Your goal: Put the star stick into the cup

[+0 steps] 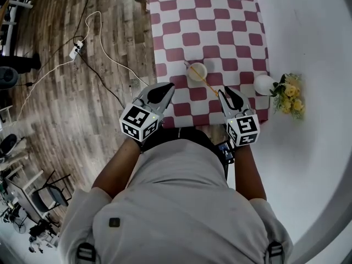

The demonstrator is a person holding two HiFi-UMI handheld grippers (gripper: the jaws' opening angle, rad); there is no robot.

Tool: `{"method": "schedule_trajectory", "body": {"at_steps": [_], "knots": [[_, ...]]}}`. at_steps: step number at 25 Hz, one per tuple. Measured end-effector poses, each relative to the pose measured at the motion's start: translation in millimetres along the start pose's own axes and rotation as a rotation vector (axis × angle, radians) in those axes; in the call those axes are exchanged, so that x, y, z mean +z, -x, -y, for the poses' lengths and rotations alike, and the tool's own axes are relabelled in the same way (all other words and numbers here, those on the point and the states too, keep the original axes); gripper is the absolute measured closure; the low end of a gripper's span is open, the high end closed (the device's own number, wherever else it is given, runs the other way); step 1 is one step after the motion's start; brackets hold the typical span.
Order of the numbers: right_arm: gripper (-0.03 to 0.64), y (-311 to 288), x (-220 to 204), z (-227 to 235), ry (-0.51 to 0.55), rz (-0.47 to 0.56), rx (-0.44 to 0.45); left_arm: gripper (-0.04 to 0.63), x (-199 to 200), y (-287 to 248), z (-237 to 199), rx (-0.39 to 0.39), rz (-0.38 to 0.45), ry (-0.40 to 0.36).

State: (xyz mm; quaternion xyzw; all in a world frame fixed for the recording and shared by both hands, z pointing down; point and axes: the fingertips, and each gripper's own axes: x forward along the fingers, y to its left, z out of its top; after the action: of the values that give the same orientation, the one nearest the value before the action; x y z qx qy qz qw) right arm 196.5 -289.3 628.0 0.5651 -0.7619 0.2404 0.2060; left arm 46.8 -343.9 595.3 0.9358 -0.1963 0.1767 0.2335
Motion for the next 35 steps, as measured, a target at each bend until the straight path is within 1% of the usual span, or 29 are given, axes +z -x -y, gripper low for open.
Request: {"method": "schedule_trajectory", "body": {"at_steps": [6,10,16,19,22,27,31,35], "knots": [[0.515,20,7,-5,0.035,0.032,0.025,0.591,7,5,21,0.017,0.031,-0.018],[0.517,34,9,-11,0.065,0.051,0.05,0.591,5,11,39,0.027,0.045,-0.025],[0.52,53,20,-23,0.129,0.087,0.104,0.591,11,16,68,0.041,0.086,-0.046],[0.529,62,29,-30,0.149,0.118,0.124,0.591,17,19,80,0.054,0.113,-0.063],[0.557,70,41,-40,0.18,0.149,0.147,0.591,30,23,92,0.067,0.151,-0.085],[0.578,90,67,-55,0.223,0.224,0.174,0.591,51,37,108,0.097,0.205,-0.123],[0.607,104,84,-70,0.255,0.278,0.199,0.591,63,51,123,0.112,0.238,-0.149],[0.607,117,92,-87,0.291,0.319,0.229,0.591,70,64,140,0.122,0.268,-0.177]]}}
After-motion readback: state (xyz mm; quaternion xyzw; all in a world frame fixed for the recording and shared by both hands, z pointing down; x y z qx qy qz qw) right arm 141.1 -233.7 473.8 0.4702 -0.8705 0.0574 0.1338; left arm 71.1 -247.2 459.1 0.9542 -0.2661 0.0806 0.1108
